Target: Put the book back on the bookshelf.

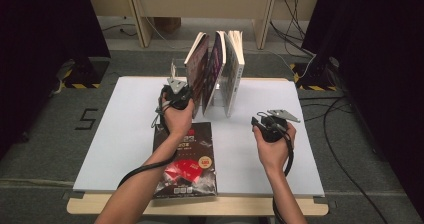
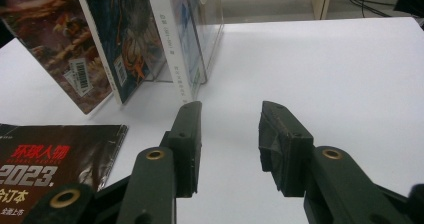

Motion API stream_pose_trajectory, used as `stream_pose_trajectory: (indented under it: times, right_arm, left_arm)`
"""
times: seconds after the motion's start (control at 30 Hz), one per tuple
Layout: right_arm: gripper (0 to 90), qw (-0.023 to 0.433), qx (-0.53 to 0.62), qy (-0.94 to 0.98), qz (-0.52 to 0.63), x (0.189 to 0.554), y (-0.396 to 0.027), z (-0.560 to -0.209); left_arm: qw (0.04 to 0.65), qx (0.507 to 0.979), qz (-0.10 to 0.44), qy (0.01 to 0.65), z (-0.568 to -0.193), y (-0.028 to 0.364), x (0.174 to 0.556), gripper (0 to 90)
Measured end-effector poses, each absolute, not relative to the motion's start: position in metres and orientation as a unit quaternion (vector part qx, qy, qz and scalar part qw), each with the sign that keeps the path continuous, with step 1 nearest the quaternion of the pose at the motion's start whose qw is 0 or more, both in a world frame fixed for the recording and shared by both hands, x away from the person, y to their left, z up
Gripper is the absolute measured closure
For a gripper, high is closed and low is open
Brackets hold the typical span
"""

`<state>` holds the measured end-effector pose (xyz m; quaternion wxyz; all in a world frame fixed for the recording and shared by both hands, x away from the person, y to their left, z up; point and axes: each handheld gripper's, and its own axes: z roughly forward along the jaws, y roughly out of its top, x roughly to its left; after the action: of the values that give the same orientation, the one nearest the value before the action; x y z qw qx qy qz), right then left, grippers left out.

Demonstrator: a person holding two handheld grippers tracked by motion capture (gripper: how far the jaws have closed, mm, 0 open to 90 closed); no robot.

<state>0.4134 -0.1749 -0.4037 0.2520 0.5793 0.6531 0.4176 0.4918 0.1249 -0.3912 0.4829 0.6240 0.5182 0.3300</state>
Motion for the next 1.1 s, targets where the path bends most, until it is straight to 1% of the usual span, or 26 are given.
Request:
stream_pose_trajectory:
  times: [0.13,0.4,0.5,0.57,0.67,0.77,0.83,0.93,1.1]
  right_arm:
    - [61.1,0.250,0.579,0.655,0.416,0.414,-0.174,-0.405]
    - [60.3,0.245,0.582,0.658,0.410,0.415,-0.174,-0.407]
    - [60.2,0.243,0.584,0.657,0.410,0.415,-0.175,-0.407]
    - [60.1,0.241,0.586,0.655,0.411,0.415,-0.175,-0.408]
    - [59.9,0.239,0.588,0.655,0.409,0.415,-0.176,-0.408]
    - [59.7,0.241,0.586,0.657,0.408,0.416,-0.177,-0.408]
    - [59.6,0.241,0.586,0.657,0.408,0.416,-0.178,-0.409]
    - [59.5,0.240,0.586,0.657,0.408,0.416,-0.178,-0.409]
    - [59.4,0.237,0.587,0.659,0.406,0.416,-0.179,-0.409]
  left_arm:
    - [0.484,0.621,0.331,0.520,-0.393,0.131,0.491,84.1]
    - [0.488,0.623,0.329,0.514,-0.393,0.128,0.493,82.9]
    - [0.484,0.625,0.329,0.518,-0.392,0.127,0.495,78.7]
    - [0.480,0.627,0.329,0.518,-0.391,0.127,0.498,77.5]
    - [0.482,0.629,0.324,0.517,-0.392,0.127,0.501,71.0]
    - [0.490,0.623,0.321,0.518,-0.392,0.129,0.506,70.2]
    - [0.495,0.617,0.322,0.520,-0.390,0.131,0.509,68.1]
    - [0.505,0.615,0.321,0.514,-0.384,0.132,0.515,68.3]
    - [0.507,0.609,0.318,0.521,-0.372,0.134,0.524,70.8]
